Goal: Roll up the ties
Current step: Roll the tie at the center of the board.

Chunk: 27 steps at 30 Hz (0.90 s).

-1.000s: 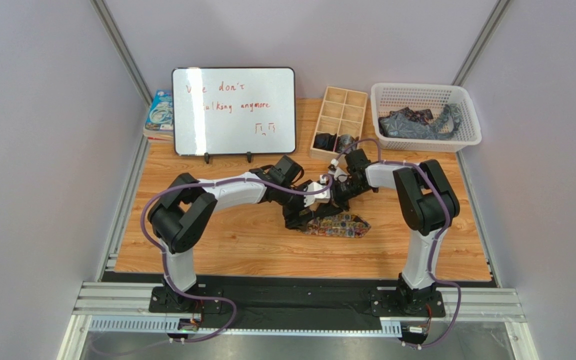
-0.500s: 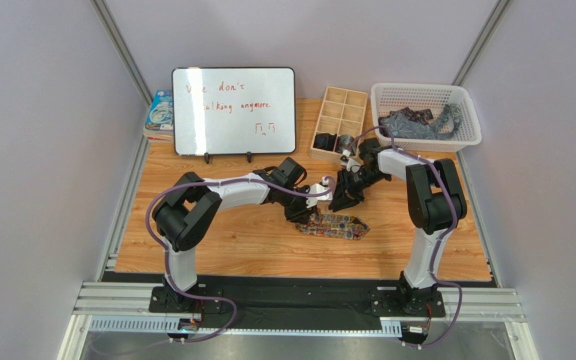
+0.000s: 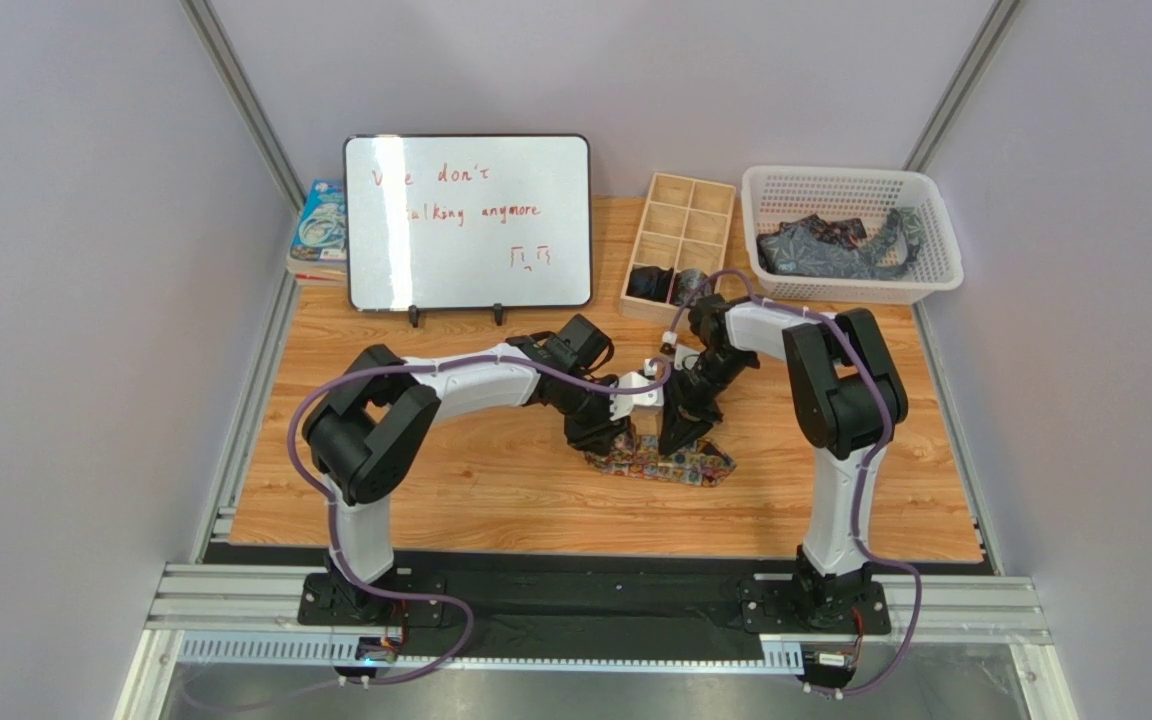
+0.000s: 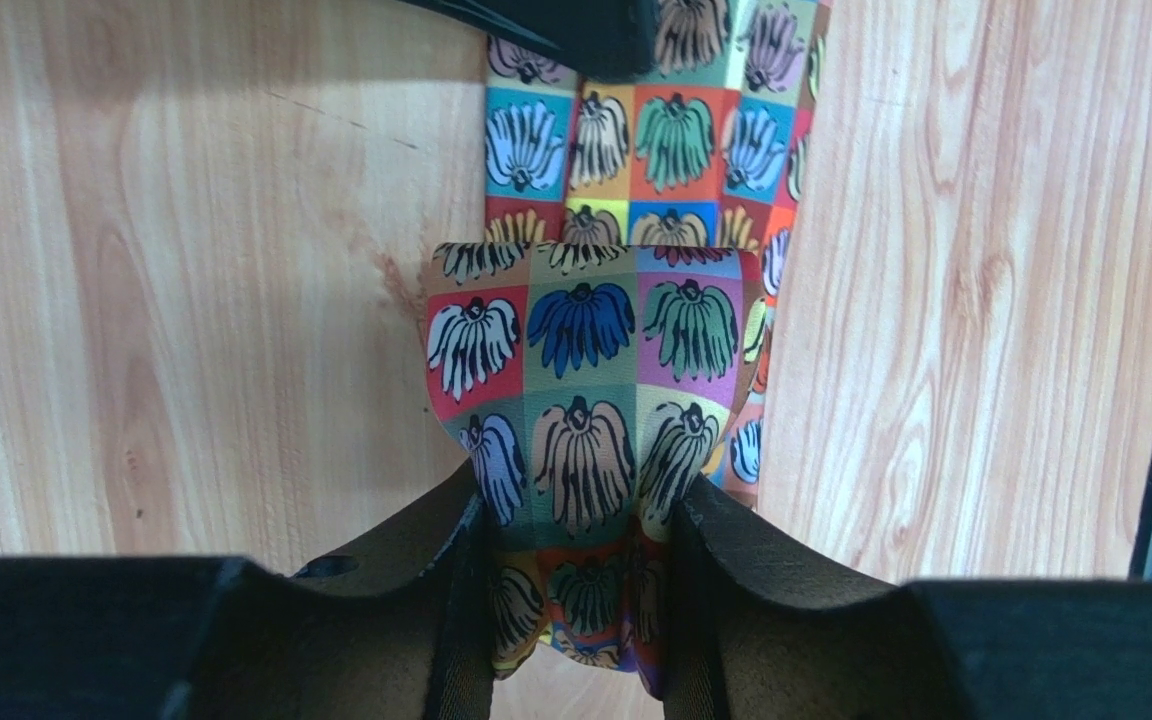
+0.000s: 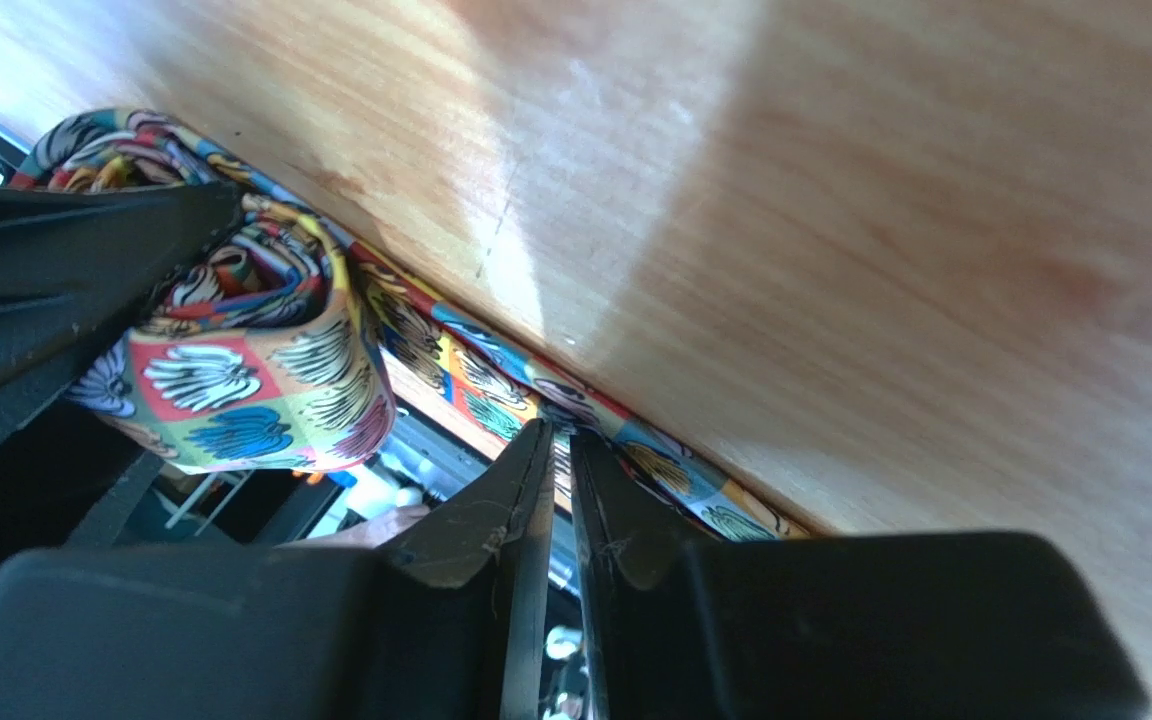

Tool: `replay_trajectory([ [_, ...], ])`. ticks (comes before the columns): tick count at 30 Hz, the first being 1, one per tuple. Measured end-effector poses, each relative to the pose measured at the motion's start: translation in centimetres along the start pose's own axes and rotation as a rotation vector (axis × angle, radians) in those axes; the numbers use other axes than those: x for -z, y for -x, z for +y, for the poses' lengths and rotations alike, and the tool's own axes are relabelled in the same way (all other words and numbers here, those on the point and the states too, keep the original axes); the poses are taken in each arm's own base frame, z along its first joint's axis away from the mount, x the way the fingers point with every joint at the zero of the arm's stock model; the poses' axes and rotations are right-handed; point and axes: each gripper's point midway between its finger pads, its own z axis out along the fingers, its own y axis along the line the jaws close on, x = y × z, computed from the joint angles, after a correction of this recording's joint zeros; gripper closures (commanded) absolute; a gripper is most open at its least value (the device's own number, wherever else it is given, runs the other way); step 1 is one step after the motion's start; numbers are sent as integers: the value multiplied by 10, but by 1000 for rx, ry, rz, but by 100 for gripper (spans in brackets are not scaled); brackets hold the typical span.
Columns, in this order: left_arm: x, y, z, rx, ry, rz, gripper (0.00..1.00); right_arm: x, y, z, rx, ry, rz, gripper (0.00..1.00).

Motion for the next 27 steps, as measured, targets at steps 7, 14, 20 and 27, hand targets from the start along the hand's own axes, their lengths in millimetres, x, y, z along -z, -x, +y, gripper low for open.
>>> replay_trajectory([
  [7, 9, 0, -7, -32, -21, 33, 53, 3, 0, -4, -13, -45, 16, 80],
  [14, 19, 13, 2, -67, -10, 67, 63, 6, -2, -11, -22, -96, 23, 80],
  [20, -4, 6, 8, -27, -27, 119, 70, 13, 5, -19, -35, -139, 8, 83],
  [27, -16, 29, 38, 24, 81, 43, 66, 42, 45, -39, -54, -167, -98, 83],
])
